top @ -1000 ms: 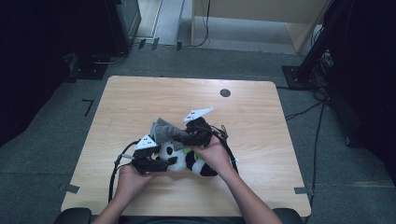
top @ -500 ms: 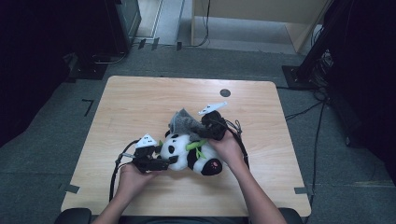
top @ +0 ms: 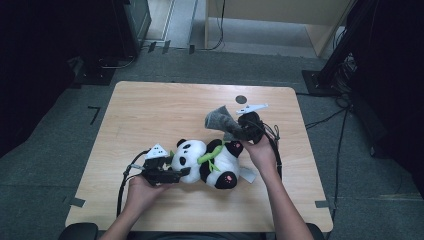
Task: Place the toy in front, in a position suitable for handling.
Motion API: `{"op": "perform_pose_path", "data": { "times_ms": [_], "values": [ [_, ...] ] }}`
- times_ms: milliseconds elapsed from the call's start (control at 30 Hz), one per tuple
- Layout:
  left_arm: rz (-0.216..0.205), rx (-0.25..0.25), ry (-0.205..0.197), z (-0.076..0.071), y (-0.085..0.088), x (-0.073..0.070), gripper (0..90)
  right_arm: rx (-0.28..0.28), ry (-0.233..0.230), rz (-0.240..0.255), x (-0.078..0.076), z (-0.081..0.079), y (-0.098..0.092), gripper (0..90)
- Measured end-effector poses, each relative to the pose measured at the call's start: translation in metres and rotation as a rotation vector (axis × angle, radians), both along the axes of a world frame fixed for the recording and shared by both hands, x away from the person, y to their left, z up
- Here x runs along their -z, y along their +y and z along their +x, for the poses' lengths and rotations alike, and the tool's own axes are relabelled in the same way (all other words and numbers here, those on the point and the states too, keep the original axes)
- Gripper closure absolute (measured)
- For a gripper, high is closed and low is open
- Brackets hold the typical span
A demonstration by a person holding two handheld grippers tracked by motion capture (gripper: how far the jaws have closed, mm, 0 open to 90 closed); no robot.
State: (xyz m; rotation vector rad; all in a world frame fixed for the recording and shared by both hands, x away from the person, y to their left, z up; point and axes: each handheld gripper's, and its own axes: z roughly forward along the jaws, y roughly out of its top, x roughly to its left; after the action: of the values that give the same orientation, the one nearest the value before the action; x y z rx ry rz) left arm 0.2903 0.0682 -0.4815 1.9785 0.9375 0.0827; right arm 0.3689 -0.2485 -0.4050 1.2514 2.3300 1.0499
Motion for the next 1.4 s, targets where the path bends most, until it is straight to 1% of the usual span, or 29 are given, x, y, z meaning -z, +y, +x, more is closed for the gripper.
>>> {"op": "perform_pose_path", "data": {
  "times_ms": [67,100,200,267,333,400,467,500,533,567,633,667,700,733,800,900,967,1000,1033,1100,1167,1267,1333,1400],
  "values": [
    [-0.002,-0.002,0.000,0.000,0.000,0.000,25.0,-0.012,-0.036,0.028,-0.011,-0.006,0.003,75.0],
    [0.000,-0.002,-0.003,0.000,0.000,0.000,25.0,-0.025,-0.052,0.042,-0.017,-0.010,0.007,75.0],
    [0.003,-0.001,-0.007,-0.001,0.000,0.000,24.8,-0.096,-0.094,0.073,-0.030,-0.021,0.028,75.0],
    [0.001,-0.004,-0.011,-0.001,-0.001,0.000,24.3,-0.151,-0.111,0.091,-0.033,-0.028,0.044,74.9],
    [0.000,-0.005,-0.011,-0.001,-0.001,0.000,24.2,-0.204,-0.112,0.103,-0.032,-0.034,0.062,74.3],
    [0.002,-0.004,-0.013,-0.001,-0.001,0.000,24.2,-0.258,-0.099,0.108,-0.027,-0.039,0.078,74.2],
    [0.003,-0.007,-0.016,-0.001,-0.001,0.000,24.3,-0.301,-0.063,0.087,-0.018,-0.040,0.093,73.8],
    [0.002,-0.008,-0.014,-0.002,-0.001,-0.001,24.3,-0.310,-0.047,0.060,-0.012,-0.039,0.098,73.6],
    [0.005,-0.006,-0.014,-0.001,-0.001,0.000,24.3,-0.311,-0.023,0.039,-0.004,-0.038,0.102,73.3],
    [0.010,-0.005,-0.010,-0.001,-0.001,0.000,24.3,-0.311,0.005,0.030,0.004,-0.035,0.104,72.8],
    [-0.005,-0.002,0.000,0.000,0.000,0.001,24.3,-0.309,0.023,0.107,0.012,-0.030,0.098,72.5],
    [-0.010,0.001,0.002,0.001,0.001,0.001,24.4,-0.308,0.045,0.121,0.013,-0.028,0.095,72.0],
    [-0.016,-0.003,0.010,0.002,0.000,0.001,24.5,-0.309,0.052,0.121,0.014,-0.025,0.092,71.6],
    [-0.016,-0.005,0.014,0.002,0.000,0.001,24.6,-0.297,0.055,0.112,0.014,-0.023,0.089,71.5],
    [-0.015,-0.007,0.018,0.003,0.000,0.001,24.7,-0.260,0.047,0.066,0.016,-0.019,0.082,71.7],
    [-0.021,-0.007,0.020,0.003,0.000,0.001,24.9,-0.209,0.067,0.026,0.019,-0.013,0.069,72.5],
    [-0.024,-0.009,0.022,0.004,0.000,0.000,24.9,-0.200,0.073,0.031,0.020,-0.010,0.062,72.2],
    [-0.024,-0.009,0.026,0.004,-0.001,0.000,24.9,-0.193,0.070,0.021,0.019,-0.010,0.061,72.0],
    [-0.024,-0.008,0.028,0.005,-0.001,-0.001,24.9,-0.188,0.055,0.001,0.018,-0.010,0.060,71.8],
    [-0.022,-0.005,0.029,0.006,-0.001,-0.001,24.9,-0.179,0.042,-0.025,0.015,-0.010,0.058,72.0],
    [-0.024,-0.006,0.029,0.006,-0.001,0.000,24.9,-0.170,0.043,-0.025,0.014,-0.009,0.054,72.7],
    [-0.024,-0.008,0.031,0.006,-0.002,0.000,24.9,-0.133,0.042,-0.018,0.011,-0.007,0.045,73.7],
    [-0.024,-0.008,0.032,0.006,-0.002,0.000,24.9,-0.113,0.040,-0.004,0.011,-0.005,0.039,73.9],
    [-0.025,-0.009,0.032,0.006,-0.002,0.000,24.9,-0.098,0.052,0.016,0.012,-0.002,0.034,74.0]
  ]
}}
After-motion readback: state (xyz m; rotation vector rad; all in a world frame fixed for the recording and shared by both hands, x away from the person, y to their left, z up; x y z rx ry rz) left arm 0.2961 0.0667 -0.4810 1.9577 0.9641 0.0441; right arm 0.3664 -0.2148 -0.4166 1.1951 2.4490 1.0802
